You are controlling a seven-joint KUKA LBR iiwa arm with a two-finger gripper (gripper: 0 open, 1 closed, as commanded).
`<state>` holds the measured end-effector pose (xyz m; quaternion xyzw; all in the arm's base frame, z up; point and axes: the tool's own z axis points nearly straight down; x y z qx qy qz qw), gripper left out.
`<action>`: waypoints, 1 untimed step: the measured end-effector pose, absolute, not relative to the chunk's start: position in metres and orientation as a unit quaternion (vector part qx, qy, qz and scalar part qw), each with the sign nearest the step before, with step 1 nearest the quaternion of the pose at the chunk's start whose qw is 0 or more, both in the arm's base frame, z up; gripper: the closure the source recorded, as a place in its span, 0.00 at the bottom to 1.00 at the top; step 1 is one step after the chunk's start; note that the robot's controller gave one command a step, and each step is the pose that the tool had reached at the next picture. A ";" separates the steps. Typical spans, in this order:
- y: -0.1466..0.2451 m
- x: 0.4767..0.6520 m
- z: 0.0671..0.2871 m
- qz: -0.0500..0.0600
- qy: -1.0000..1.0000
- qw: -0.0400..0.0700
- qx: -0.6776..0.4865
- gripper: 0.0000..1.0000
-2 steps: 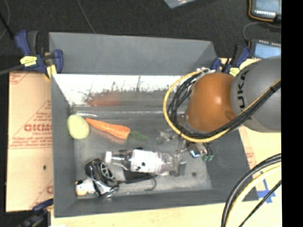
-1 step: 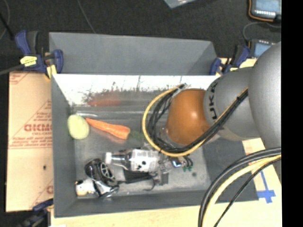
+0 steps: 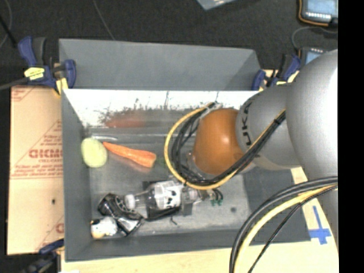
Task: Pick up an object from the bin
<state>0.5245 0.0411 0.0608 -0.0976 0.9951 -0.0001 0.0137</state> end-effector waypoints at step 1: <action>0.041 0.524 0.062 0.000 0.995 0.013 -0.094 1.00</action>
Offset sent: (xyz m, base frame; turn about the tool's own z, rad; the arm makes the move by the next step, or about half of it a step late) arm 0.0000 0.0000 0.0338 0.0000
